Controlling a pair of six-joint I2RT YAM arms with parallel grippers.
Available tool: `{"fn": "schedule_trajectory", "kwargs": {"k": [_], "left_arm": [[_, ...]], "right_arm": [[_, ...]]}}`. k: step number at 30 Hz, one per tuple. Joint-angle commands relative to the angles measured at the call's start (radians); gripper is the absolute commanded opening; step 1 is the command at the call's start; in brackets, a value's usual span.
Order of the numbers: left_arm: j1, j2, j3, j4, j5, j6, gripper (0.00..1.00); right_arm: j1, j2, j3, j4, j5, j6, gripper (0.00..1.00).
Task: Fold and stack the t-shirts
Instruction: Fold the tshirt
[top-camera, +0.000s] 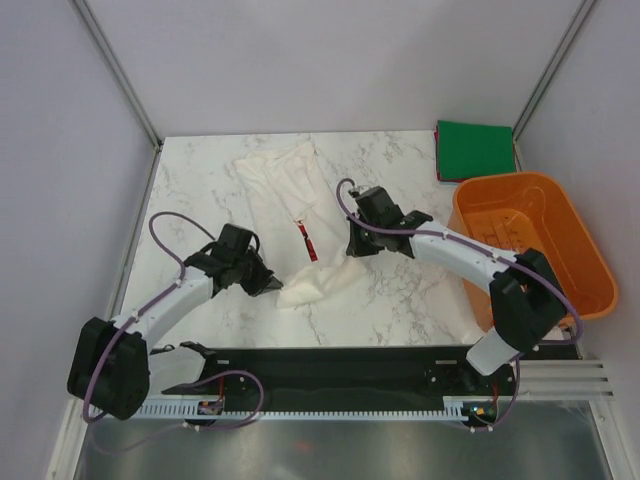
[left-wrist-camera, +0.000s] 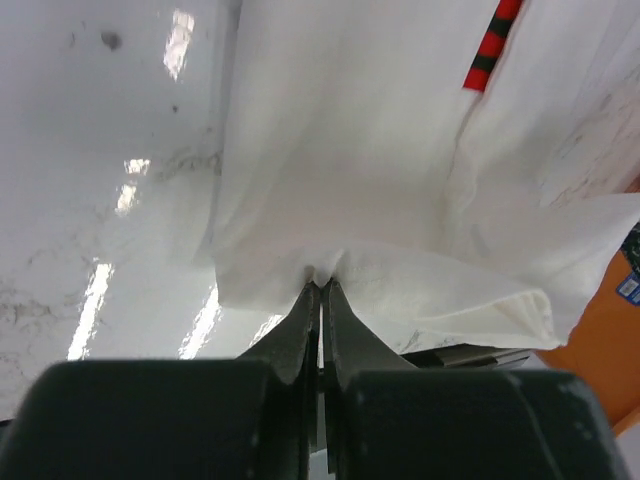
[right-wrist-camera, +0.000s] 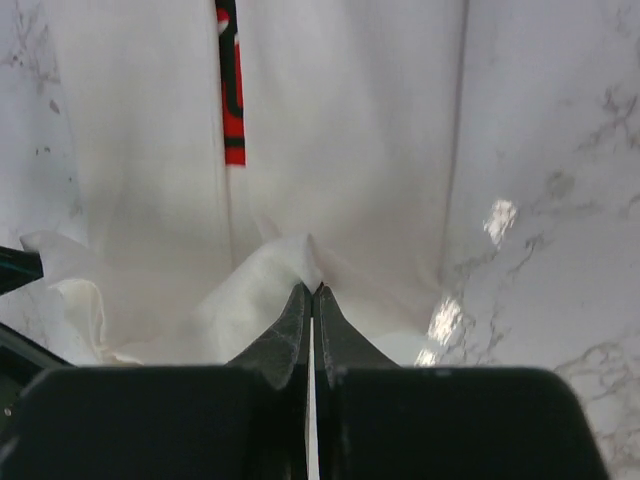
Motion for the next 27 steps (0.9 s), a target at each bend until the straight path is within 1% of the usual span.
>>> {"fn": "schedule_trajectory", "kwargs": {"k": [1, 2, 5, 6, 7, 9, 10, 12, 13, 16, 19, 22, 27], "left_arm": [[0.093, 0.093, 0.101, 0.002, 0.001, 0.158, 0.02], [0.114, 0.153, 0.148, 0.002, 0.006, 0.190, 0.02], [0.164, 0.241, 0.245, 0.005, 0.018, 0.224, 0.02], [0.174, 0.297, 0.272, 0.009, 0.035, 0.232, 0.02], [0.189, 0.322, 0.326, 0.008, 0.039, 0.247, 0.02], [0.209, 0.401, 0.380, 0.008, 0.068, 0.255, 0.02], [0.229, 0.426, 0.426, 0.008, 0.079, 0.258, 0.02], [0.243, 0.481, 0.466, 0.006, 0.086, 0.258, 0.02], [0.252, 0.498, 0.501, 0.008, 0.089, 0.261, 0.02], [0.267, 0.554, 0.556, 0.008, 0.113, 0.263, 0.02], [0.287, 0.578, 0.582, 0.008, 0.110, 0.263, 0.02], [0.308, 0.580, 0.590, 0.008, 0.096, 0.263, 0.02], [0.315, 0.563, 0.598, 0.006, 0.102, 0.263, 0.02]], "right_arm": [[-0.058, 0.140, 0.195, 0.023, -0.015, -0.140, 0.00], [-0.070, 0.167, 0.231, 0.021, -0.038, -0.144, 0.00], [-0.104, 0.265, 0.358, 0.020, -0.056, -0.160, 0.00], [-0.112, 0.317, 0.392, 0.012, -0.067, -0.161, 0.00], [-0.131, 0.344, 0.455, 0.003, -0.076, -0.163, 0.00], [-0.145, 0.417, 0.519, -0.011, -0.092, -0.174, 0.00], [-0.156, 0.439, 0.577, -0.025, -0.093, -0.178, 0.00], [-0.161, 0.497, 0.628, -0.028, -0.102, -0.190, 0.00], [-0.167, 0.519, 0.680, -0.034, -0.107, -0.195, 0.00], [-0.181, 0.595, 0.766, -0.049, -0.129, -0.203, 0.00], [-0.196, 0.648, 0.823, -0.065, -0.136, -0.206, 0.00], [-0.208, 0.668, 0.857, -0.066, -0.139, -0.207, 0.00], [-0.213, 0.675, 0.894, -0.072, -0.145, -0.210, 0.00]]}}
